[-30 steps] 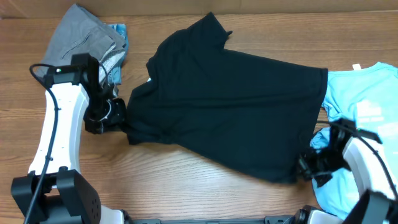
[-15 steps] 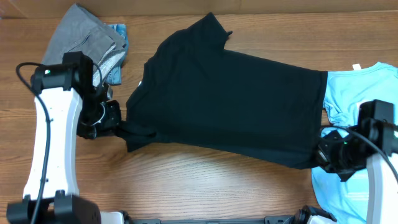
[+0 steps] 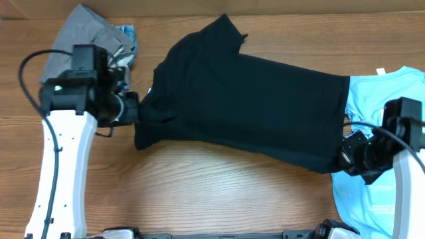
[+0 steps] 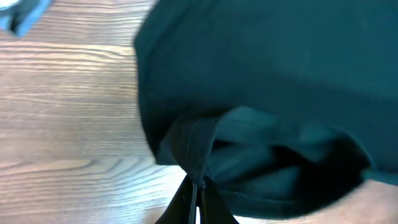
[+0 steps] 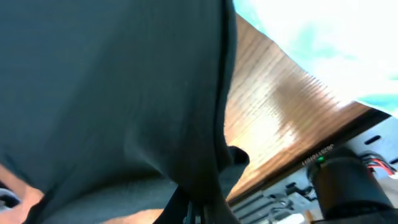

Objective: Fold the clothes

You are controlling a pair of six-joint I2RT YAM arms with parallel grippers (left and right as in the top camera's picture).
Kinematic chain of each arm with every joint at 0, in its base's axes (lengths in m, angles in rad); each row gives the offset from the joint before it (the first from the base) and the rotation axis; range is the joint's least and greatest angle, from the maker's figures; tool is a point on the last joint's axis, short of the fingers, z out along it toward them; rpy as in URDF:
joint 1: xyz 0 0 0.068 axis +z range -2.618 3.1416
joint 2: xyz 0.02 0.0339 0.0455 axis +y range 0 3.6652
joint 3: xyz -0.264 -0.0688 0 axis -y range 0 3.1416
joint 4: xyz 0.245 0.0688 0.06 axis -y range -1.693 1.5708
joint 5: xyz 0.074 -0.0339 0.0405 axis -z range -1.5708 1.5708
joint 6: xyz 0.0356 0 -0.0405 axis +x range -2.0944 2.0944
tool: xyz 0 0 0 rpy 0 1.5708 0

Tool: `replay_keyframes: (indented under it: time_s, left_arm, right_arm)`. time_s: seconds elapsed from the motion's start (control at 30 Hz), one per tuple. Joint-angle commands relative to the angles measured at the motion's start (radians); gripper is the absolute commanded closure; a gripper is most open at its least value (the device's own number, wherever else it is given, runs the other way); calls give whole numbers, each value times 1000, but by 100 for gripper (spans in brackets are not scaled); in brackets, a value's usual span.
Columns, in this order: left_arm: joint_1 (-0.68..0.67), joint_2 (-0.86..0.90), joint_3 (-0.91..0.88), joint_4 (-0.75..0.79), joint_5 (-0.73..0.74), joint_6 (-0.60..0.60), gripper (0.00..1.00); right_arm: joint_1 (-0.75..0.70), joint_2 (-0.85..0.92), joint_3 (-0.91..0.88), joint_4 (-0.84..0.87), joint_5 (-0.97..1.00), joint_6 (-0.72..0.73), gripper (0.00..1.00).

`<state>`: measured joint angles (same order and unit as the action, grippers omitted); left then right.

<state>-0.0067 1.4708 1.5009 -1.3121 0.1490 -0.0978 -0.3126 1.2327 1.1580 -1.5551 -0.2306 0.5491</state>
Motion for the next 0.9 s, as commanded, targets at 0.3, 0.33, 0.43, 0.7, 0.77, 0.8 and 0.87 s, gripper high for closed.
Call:
replay_keyframes:
  time_s: [0.3,0.33,0.43,0.7,0.77,0.8,0.87]
  left_arm:
    - [-100,129,19,161,-140,23,96]
    - [-100,138,19,191,-137,23,96]
    - [-105,164,19,270,-122,23,96]
    - [-151,251,19,395,-72,23,80]
    - [-151,270,19,397,-96,23,60]
    - [-148,277,19,385,-124,23,50]
    - [-138,282,19,347,-167,23,35]
  right_arm:
    - [3,201,19,180,14,-26,96]
    - [3,220,19,204,15,-26,94]
    - [3,277,19,255,17,-25,93]
    - [3,354,19,408,22,8,84]
    - [3,354,19,440,22,6,34]
    - [3,354,19,443,23,-1,26]
    - [3,354,19,422,36,0,19]
